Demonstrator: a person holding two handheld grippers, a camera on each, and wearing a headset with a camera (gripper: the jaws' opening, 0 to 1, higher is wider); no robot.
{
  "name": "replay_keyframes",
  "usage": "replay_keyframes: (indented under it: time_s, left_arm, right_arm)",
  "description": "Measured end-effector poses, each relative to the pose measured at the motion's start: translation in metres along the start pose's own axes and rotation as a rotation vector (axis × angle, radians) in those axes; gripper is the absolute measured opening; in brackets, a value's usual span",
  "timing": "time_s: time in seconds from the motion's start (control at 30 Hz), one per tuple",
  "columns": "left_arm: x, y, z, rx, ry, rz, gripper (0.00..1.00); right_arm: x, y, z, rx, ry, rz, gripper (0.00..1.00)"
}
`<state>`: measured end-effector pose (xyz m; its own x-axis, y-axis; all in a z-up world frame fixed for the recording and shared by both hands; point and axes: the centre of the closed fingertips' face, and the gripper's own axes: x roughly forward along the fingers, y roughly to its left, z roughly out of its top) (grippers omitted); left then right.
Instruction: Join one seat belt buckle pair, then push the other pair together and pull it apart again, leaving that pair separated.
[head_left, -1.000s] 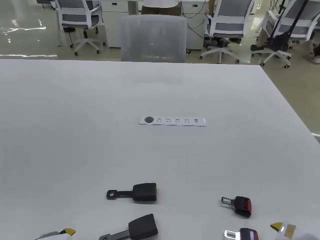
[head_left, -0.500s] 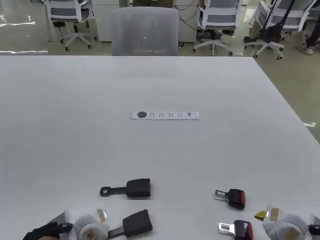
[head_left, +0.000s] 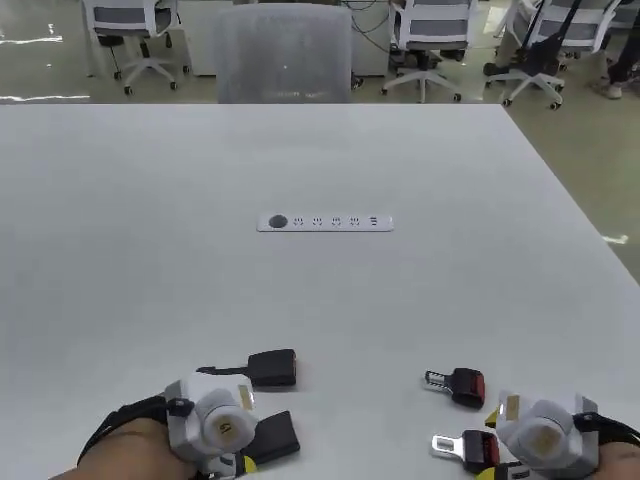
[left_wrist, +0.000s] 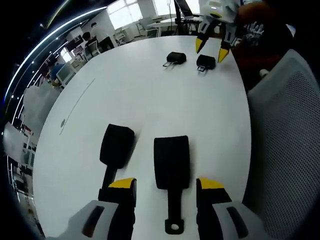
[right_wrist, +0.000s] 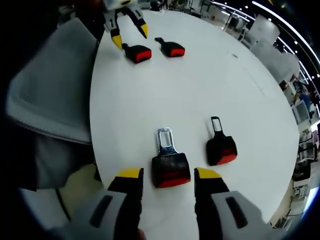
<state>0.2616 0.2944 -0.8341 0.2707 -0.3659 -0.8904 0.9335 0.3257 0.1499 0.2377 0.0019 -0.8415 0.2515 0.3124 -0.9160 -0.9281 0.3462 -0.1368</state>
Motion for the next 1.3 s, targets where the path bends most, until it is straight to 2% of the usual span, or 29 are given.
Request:
replay_keyframes:
  time_s: [0.27,0.43,0.6,0.7,0.77,0.93,1.2,1.3]
  left_arm:
    - [0.016,-0.003,0.005,-0.018,0.013,-0.056,0.49]
    - [0.022,-0.003,0.004,0.008,0.034,-0.076,0.48]
    - [0.027,-0.006,0.003,0.06,0.056,-0.106,0.42]
    - [0.028,-0.01,0.001,0.085,0.069,-0.127,0.4]
    - [0.027,-0.013,0.001,0.071,0.073,-0.148,0.36]
    - [0.027,-0.013,0.001,0.086,0.071,-0.158,0.36]
    - [0.028,-0.014,0.003,0.128,0.084,-0.174,0.35]
    - [0.028,-0.015,0.003,0.149,0.09,-0.184,0.35]
  right_arm:
    - [0.013,-0.003,-0.006,-0.026,0.031,0.04,0.42]
    - [0.018,-0.005,-0.007,-0.03,0.044,0.056,0.4]
    - [0.022,-0.003,-0.006,-0.025,0.054,0.09,0.37]
    - [0.021,-0.003,-0.006,-0.046,0.068,0.106,0.37]
    - [0.021,-0.003,-0.007,-0.05,0.076,0.116,0.37]
    - [0.02,-0.001,-0.014,-0.071,0.116,0.15,0.37]
    - [0.018,-0.004,-0.023,-0.081,0.137,0.162,0.36]
    - [0.018,-0.005,-0.021,-0.058,0.126,0.169,0.36]
